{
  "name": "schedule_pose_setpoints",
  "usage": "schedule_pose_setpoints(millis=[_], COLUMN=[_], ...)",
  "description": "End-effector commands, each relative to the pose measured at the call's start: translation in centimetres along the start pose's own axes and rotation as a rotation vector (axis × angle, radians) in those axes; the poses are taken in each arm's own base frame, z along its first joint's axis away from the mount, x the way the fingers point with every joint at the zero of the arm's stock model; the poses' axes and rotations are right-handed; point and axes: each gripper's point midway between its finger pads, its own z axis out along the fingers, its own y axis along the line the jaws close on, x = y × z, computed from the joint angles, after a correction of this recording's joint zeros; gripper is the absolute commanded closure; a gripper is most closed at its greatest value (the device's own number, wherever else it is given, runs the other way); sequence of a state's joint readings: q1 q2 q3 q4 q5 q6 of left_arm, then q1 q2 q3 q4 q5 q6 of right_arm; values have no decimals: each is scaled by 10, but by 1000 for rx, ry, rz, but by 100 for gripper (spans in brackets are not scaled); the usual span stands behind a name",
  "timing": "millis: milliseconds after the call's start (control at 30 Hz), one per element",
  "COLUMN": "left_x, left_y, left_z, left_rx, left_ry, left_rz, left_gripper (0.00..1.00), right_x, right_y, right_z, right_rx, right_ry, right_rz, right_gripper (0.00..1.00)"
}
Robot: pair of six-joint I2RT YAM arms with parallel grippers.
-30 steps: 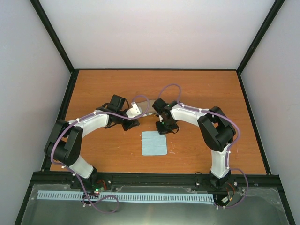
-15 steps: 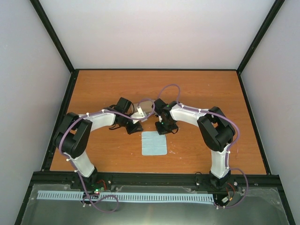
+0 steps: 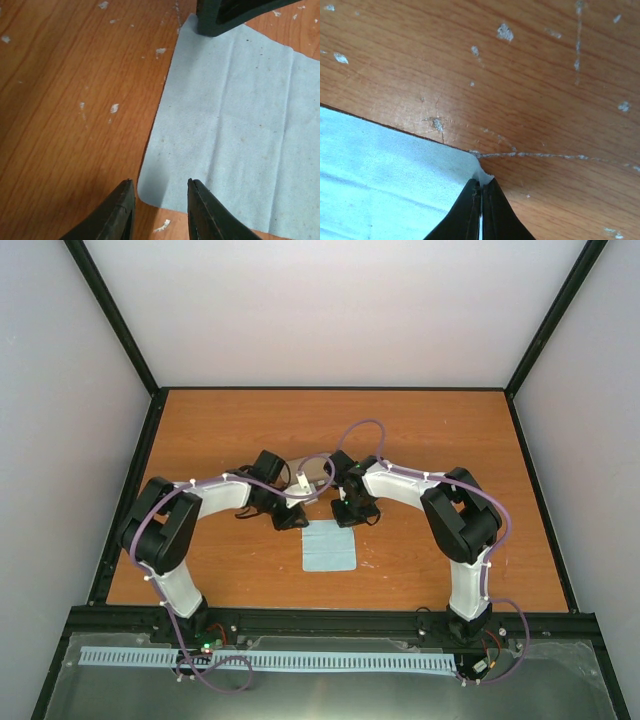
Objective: Organize the sunglasses
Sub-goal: Fold the glasses cleaning cloth at the center of the board.
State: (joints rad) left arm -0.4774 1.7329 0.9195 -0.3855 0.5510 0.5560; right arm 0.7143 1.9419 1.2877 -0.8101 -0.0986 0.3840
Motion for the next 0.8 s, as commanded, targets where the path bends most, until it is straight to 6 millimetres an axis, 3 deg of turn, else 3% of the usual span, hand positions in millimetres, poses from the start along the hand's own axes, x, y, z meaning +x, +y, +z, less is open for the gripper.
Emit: schedule_pose_setpoints(millis=[0, 767], left_x=[-9, 10], left_y=[-7, 2], left_z=[7, 21], left_rx=[23, -55], left_ry=[0, 50], left_rz=[50, 53], left_gripper=[69, 69], right_x=[-1, 0], right_y=[3, 2], right_z=[-2, -6], right_rx=[8, 6], right_ry=[-23, -36], right_rz=[-1, 4], right_gripper=[97, 97])
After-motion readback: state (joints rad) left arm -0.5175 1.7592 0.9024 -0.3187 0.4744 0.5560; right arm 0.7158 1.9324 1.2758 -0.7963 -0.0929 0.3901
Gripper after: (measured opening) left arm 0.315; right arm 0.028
